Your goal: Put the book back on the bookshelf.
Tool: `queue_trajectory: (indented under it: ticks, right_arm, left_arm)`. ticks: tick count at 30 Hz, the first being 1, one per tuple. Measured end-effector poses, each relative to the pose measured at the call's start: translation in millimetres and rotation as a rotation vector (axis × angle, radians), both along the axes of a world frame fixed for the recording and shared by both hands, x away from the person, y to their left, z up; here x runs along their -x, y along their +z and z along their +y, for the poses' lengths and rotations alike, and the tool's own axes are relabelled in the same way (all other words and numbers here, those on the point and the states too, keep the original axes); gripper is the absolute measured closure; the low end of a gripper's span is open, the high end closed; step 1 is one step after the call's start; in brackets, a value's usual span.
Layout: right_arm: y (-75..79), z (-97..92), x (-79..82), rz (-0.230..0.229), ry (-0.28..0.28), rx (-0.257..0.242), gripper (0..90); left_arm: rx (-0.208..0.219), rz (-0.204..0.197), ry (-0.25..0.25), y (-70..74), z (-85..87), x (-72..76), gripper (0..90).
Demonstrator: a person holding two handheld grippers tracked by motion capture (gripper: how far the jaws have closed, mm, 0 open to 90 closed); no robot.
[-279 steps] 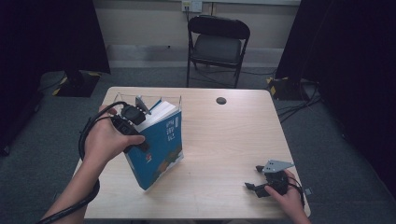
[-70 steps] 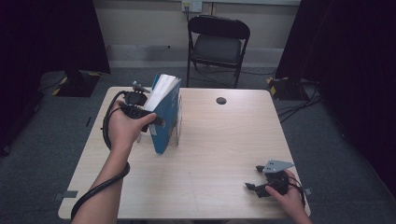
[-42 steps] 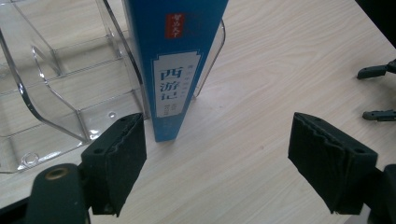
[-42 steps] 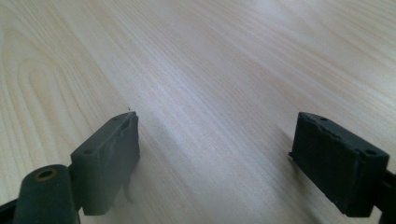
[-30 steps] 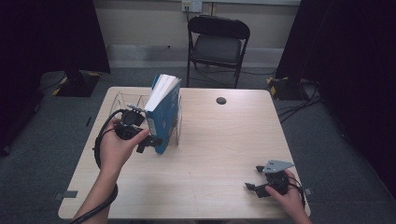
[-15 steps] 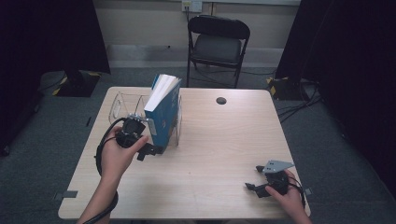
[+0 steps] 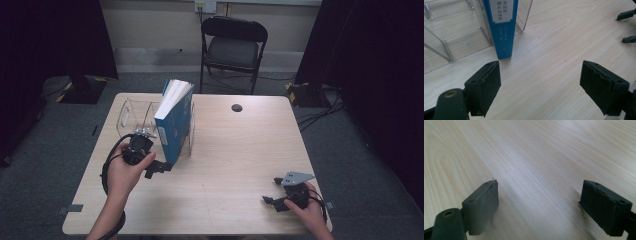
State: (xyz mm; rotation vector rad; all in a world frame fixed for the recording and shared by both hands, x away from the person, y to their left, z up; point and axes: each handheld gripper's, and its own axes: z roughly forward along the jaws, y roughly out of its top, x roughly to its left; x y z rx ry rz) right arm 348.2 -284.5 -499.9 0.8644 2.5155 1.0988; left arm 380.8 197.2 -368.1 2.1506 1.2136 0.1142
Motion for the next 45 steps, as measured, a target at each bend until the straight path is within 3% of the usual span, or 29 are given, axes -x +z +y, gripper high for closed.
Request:
queue_trajectory:
  ticks: [21, 32, 45]
  right_arm:
    - [0.0, 0.0, 0.0, 0.0, 0.0, 0.0, 14.5]
    - [0.0, 0.0, 0.0, 0.0, 0.0, 0.0, 14.5]
    - [0.0, 0.0, 0.0, 0.0, 0.0, 0.0, 14.5]
  left_arm:
    - [0.009, 0.041, 0.023, -40.1, 19.4, 8.1, 17.1]
    - [-0.005, 0.074, 0.03, -65.8, 26.5, 9.7, 17.2]
    - [-0.02, 0.095, 0.035, -86.0, 28.8, 9.0, 17.3]
